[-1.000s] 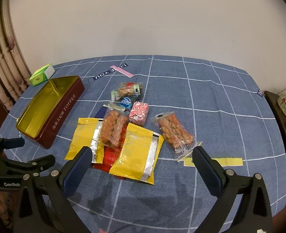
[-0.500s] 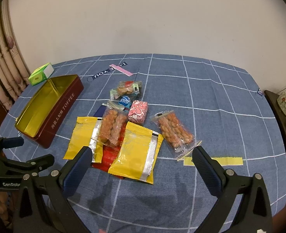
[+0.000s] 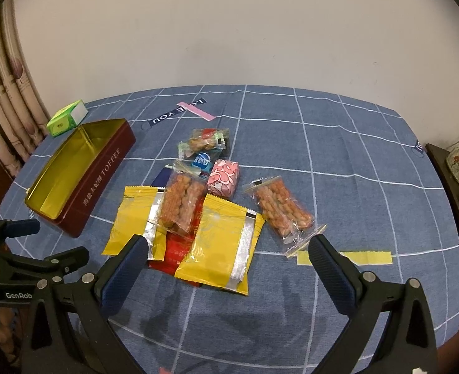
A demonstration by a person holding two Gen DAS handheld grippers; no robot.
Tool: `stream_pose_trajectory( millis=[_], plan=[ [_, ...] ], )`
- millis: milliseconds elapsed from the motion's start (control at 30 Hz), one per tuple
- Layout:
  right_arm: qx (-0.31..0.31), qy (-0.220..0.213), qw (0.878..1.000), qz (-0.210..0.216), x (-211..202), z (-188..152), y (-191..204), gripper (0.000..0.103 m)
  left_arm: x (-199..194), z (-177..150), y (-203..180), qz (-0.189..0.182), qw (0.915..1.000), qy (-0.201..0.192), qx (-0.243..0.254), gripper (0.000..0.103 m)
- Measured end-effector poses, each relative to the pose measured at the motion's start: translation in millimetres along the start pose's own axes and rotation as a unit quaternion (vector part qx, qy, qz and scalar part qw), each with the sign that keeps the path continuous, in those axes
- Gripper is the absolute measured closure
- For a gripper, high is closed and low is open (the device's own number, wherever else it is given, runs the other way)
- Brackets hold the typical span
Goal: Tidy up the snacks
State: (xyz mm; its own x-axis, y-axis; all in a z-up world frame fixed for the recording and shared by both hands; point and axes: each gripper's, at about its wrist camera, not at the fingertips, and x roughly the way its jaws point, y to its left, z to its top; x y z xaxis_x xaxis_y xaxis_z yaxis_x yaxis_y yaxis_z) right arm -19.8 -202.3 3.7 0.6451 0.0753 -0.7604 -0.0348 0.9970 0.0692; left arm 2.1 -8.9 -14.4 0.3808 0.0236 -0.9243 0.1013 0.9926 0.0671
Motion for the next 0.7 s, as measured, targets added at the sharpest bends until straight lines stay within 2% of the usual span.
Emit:
stream_pose_trajectory(
  millis=[467, 700],
  plan=[
    [-0.004, 0.003, 1.000, 0.004, 0.5, 0.6, 0.0, 0.001, 2.0, 0.9, -1.5, -0.002, 1.0000, 0.001, 0.004, 0.000],
    [-0.035, 0.013, 0.999, -0.002, 6.3, 5.0, -11.0, 0.001, 3.2, 3.4, -0.8, -0.003, 1.0000, 0.001, 0.005, 0.000]
  ],
)
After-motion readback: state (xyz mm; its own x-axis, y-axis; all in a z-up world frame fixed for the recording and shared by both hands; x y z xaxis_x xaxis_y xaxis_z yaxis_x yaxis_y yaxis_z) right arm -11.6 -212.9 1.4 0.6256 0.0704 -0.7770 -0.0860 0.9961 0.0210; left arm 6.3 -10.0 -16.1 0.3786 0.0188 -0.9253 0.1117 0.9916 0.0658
